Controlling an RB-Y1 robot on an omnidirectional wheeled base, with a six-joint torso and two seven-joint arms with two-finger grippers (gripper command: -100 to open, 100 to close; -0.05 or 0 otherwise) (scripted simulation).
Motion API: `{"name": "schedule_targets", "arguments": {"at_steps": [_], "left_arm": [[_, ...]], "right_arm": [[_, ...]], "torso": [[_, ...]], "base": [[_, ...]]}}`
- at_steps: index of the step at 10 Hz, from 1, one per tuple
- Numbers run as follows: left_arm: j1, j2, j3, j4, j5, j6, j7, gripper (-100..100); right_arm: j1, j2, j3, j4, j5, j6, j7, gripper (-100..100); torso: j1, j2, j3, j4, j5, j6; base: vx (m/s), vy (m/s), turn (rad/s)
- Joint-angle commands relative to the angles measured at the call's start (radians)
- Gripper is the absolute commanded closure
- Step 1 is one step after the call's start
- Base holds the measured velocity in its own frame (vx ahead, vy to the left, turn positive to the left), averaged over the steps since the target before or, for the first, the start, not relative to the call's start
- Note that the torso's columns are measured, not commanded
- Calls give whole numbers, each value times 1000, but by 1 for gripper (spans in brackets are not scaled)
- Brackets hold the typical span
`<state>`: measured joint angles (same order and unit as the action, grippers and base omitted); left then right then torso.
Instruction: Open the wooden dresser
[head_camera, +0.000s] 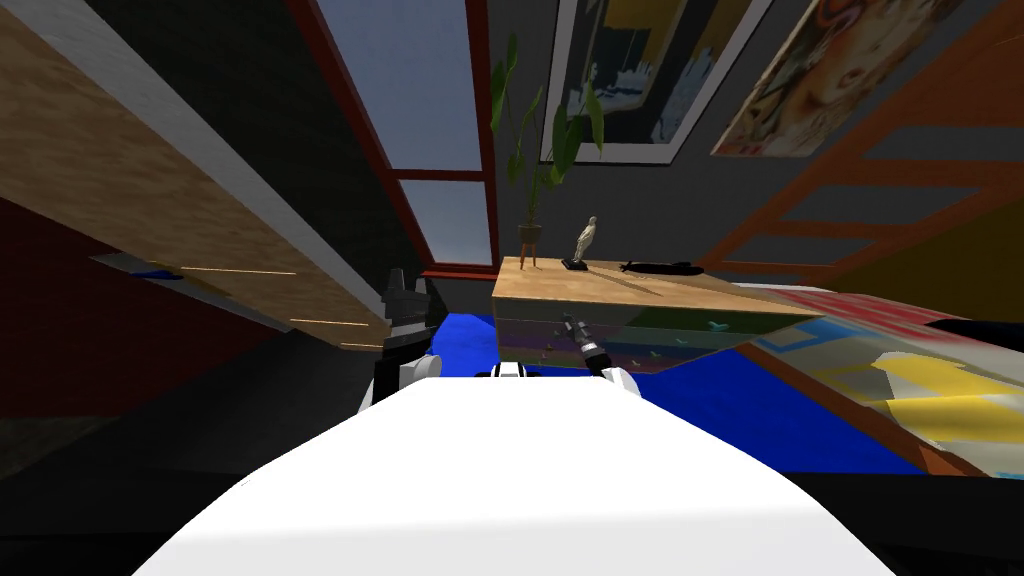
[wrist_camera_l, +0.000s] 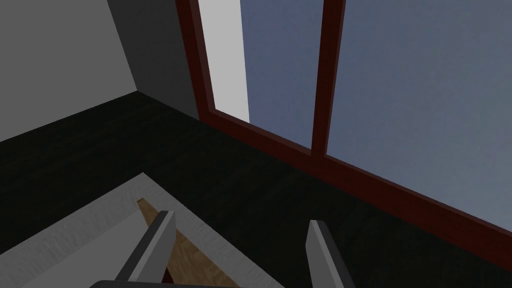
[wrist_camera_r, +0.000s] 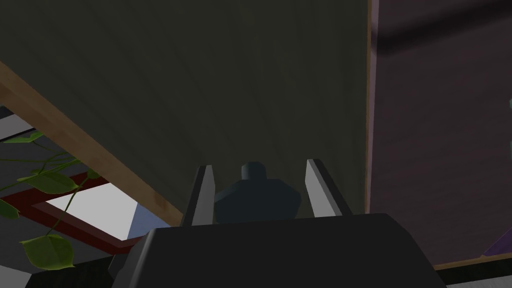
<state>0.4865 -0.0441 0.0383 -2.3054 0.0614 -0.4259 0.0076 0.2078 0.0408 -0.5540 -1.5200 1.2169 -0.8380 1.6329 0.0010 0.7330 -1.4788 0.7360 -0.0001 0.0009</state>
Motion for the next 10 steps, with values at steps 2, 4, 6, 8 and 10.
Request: {"name": "schedule_targets", "arguments": {"at_steps": [2, 4, 6, 8, 10], "left_arm": [[0, 0, 0, 0, 0, 0, 0, 0], [0, 0, 0, 0, 0, 0, 0, 0], [0, 0, 0, 0, 0, 0, 0, 0], [0, 0, 0, 0, 0, 0, 0, 0], [0, 0, 0, 0, 0, 0, 0, 0]], "right_arm": [[57, -7, -4, -14, -23, -81, 3, 100], [89, -12, -6, -22, -36, -124, 4, 100], [120, -16, -8, -31, -48, -167, 5, 100], [119, -18, -10, -38, -55, -174, 7, 100], [132, -40, -8, -54, -53, -179, -27, 100]], "torso": [[-1, -2, -1, -2, -2, -2], [-2, 1, 1, -2, -3, -3], [-3, 1, 2, -4, -5, -3], [-4, 0, 1, -4, -5, -2], [-2, 9, 6, -1, -4, -2]], "base": [[97, 40, -131], [92, 28, -135], [71, 23, -132], [46, 25, -70], [-145, 37, -13]]}}
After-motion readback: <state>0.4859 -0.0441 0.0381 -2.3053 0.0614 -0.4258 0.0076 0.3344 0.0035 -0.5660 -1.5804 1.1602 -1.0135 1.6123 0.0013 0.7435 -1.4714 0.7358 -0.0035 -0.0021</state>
